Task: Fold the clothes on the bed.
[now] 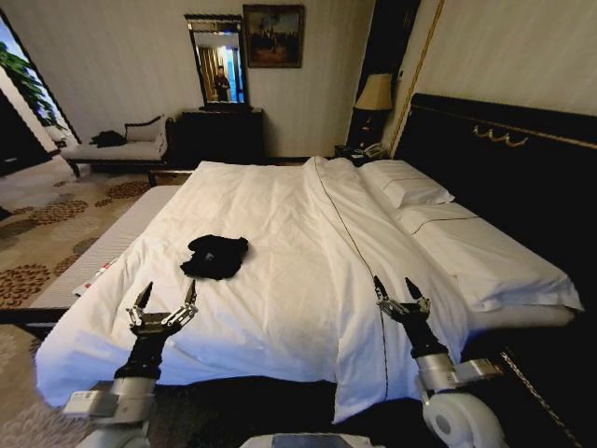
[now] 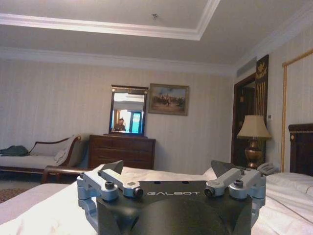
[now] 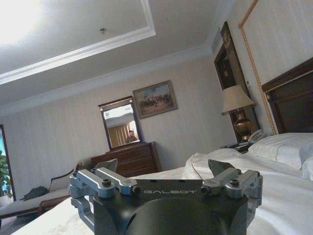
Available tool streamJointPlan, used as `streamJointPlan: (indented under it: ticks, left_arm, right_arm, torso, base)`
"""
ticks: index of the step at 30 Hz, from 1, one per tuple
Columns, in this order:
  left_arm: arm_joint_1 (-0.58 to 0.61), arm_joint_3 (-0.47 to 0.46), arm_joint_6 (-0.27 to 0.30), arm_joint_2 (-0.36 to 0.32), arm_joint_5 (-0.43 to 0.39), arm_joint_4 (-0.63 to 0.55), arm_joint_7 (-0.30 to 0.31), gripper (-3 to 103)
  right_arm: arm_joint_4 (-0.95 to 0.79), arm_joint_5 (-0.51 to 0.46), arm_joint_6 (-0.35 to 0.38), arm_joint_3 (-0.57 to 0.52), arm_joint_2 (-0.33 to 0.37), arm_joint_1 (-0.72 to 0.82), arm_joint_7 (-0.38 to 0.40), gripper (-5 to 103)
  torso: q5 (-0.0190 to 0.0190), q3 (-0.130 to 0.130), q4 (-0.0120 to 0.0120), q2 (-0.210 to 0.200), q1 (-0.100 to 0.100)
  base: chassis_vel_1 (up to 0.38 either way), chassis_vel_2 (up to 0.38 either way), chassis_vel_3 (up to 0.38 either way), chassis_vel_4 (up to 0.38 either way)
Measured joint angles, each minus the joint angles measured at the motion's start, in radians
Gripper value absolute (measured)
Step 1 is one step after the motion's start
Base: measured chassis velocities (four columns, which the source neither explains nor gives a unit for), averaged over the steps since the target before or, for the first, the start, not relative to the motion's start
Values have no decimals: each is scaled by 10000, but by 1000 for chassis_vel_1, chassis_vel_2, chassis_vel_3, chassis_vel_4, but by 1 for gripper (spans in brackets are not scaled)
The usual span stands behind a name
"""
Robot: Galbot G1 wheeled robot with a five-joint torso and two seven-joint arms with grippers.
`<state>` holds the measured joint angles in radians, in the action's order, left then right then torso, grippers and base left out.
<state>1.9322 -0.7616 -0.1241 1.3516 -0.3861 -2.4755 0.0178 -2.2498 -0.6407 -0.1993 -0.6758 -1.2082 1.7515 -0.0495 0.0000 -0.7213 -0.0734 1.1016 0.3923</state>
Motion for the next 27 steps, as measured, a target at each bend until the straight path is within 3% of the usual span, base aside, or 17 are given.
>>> streamJointPlan:
  ticks: [27]
  left_arm:
    - [-19, -273, 41, -103, -176, -158, 8, 100]
  right_arm:
    - [49, 245, -30, -48, -75, 124, -33, 100]
  torso:
    - [0, 0, 0, 0, 0]
  base:
    - [1, 16, -1, -17]
